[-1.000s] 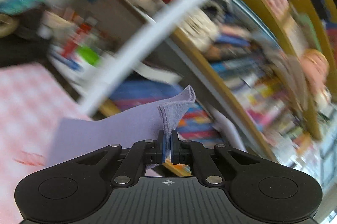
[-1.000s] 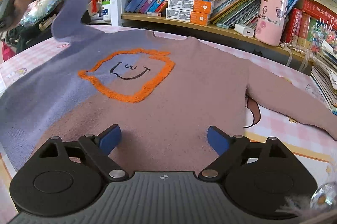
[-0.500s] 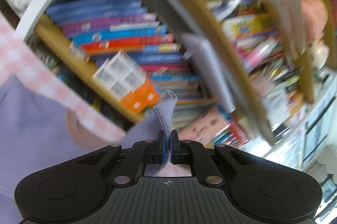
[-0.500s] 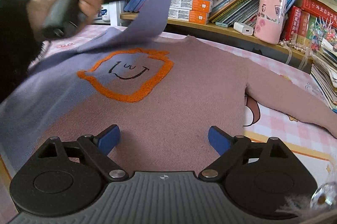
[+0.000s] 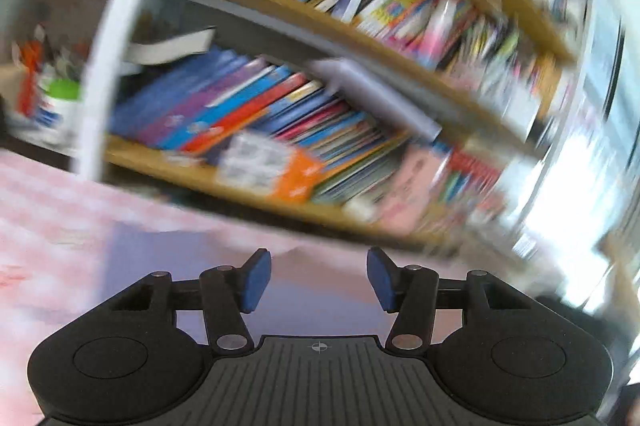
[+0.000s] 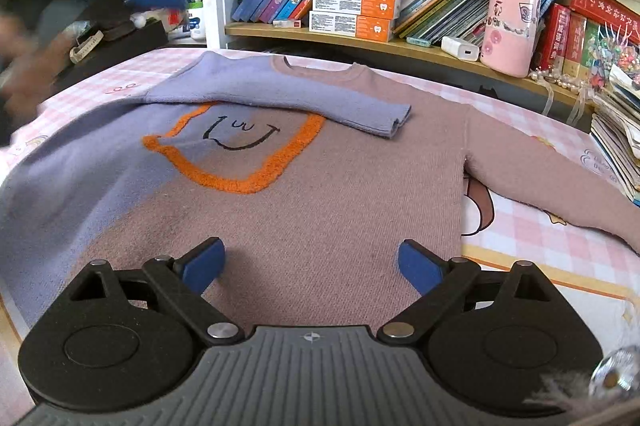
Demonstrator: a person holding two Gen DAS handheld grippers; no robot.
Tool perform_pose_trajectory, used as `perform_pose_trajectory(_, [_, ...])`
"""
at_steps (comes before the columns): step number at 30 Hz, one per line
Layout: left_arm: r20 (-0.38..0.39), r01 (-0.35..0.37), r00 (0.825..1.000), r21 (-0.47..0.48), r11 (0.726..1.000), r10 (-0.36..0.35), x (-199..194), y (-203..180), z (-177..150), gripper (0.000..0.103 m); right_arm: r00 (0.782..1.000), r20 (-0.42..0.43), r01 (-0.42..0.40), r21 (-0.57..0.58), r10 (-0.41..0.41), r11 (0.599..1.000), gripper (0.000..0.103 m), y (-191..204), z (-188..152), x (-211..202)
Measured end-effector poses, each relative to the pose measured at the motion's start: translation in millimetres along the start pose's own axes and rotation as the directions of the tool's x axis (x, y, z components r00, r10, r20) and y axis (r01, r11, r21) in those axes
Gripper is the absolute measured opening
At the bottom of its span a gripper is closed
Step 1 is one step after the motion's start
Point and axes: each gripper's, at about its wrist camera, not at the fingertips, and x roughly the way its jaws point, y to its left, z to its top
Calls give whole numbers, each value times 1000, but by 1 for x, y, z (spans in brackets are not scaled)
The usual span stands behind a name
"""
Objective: Fold clothes
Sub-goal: 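Open the left gripper and move it to the lavender side edge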
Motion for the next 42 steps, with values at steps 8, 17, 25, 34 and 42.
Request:
perform_pose_trajectory(8, [-156,-219,956,185,958,248,-43,16,-46,69,1000,-6,7,8,-7,1000,99,-2,0,2])
perform_pose_trajectory(17, [-130,-299,931,260,918,340,-61,21,-55,81,1000,-9,15,12,-15,1000,102,-3,0,2])
perform_pose_trajectory(25, [-129,-335,920,233,913,370,-69,29,-57,86,1000,-10,13,14,-13,1000,103,-4,0,3])
perform_pose_trajectory(34, [-169,-305,923,228,925,346,-63,33,-63,86,1000,-10,14,14,-14,1000,103,-3,0,3])
perform_pose_trajectory(42, [-168,-324,917,211,922,361,-62,42,-56,86,1000,-10,11,16,-11,1000,103,-4,-1,3])
